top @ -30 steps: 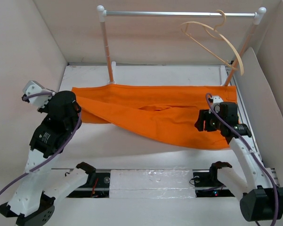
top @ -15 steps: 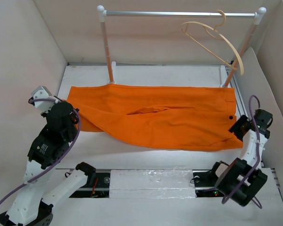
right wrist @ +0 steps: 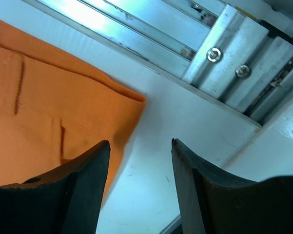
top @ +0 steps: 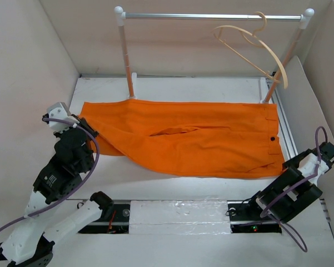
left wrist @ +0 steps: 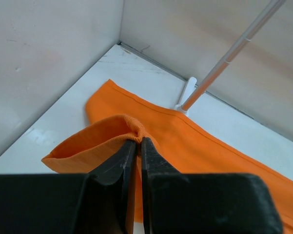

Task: Place the trousers on the hanger
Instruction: Fold the trousers

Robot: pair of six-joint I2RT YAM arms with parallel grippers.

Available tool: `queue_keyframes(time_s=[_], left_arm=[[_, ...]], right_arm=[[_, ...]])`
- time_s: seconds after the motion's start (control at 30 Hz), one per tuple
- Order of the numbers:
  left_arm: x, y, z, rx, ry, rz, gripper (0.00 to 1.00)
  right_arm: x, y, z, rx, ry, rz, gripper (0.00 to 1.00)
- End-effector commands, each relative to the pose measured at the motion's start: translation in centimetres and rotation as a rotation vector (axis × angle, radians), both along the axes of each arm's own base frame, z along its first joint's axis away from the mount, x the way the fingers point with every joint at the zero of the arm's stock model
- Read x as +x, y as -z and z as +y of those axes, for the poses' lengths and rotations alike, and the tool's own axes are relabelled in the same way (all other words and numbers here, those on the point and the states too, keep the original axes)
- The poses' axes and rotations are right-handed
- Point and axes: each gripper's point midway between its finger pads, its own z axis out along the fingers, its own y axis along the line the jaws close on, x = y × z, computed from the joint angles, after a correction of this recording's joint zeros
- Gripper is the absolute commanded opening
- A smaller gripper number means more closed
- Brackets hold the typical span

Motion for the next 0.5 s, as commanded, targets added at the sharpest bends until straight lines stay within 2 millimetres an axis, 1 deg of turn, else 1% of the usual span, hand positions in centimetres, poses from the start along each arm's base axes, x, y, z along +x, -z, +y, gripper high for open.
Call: queue_keyframes(time_s=[0.0, 0.03, 0.07, 0.1, 0.13, 0.2, 0.3, 0.33, 0.37, 0.4, 0.43, 0.47], left_arm=[[0.0, -0.9, 1.1, 0.018, -0.068, -0.040, 0.00], [-0.1, -0.5, 1.3, 0.031, -0.079, -0.032, 0.00], [-0.3, -0.7, 1.6, 0.029, -0.093, -0.038, 0.00], [-0.5, -0.8, 2.1, 0.031, -0.123, -0.045, 0.00], [-0.7, -1.0, 2.5, 0.049, -0.138, -0.043, 0.00], [-1.3, -1.9, 3.6, 0.055, -0.189, -0.067, 0.00], [-2.3, -3.5, 5.2, 0.074, -0.269, -0.090, 0.00], [-2.7, -4.0, 5.7, 0.076, -0.288, -0.101, 0.00], [-3.2, -4.9, 6.2, 0.082, -0.307, -0.118, 0.00], [-3.7, -5.3, 6.9, 0.085, -0.339, -0.121, 0.00], [-4.2, -5.7, 7.4, 0.076, -0.359, -0.134, 0.00], [-5.3, -7.1, 8.4, 0.060, -0.388, -0.173, 0.00]], right_arm=[[1.9, -0.2, -0.8, -0.018, 0.013, -0.100, 0.59], [2.7, 0.1, -0.7, -0.013, -0.003, -0.123, 0.59], [2.8, 0.4, -0.7, -0.011, -0.006, -0.126, 0.59], [3.0, 1.1, -0.2, 0.004, -0.020, -0.116, 0.59], [3.6, 1.2, -0.3, -0.013, -0.040, -0.123, 0.59], [3.7, 1.9, 0.1, 0.007, -0.055, -0.108, 0.55], [3.2, 2.0, 0.4, 0.016, -0.035, -0.093, 0.49], [3.1, 1.3, 0.0, -0.017, -0.017, -0.096, 0.35], [3.0, 0.7, -0.3, -0.035, -0.001, -0.099, 0.29], [2.6, 0.1, -0.2, -0.042, 0.024, -0.091, 0.23], [2.2, -1.5, -0.8, -0.102, 0.051, -0.102, 0.13], [1.1, -2.5, -1.4, -0.128, 0.101, -0.046, 0.04]])
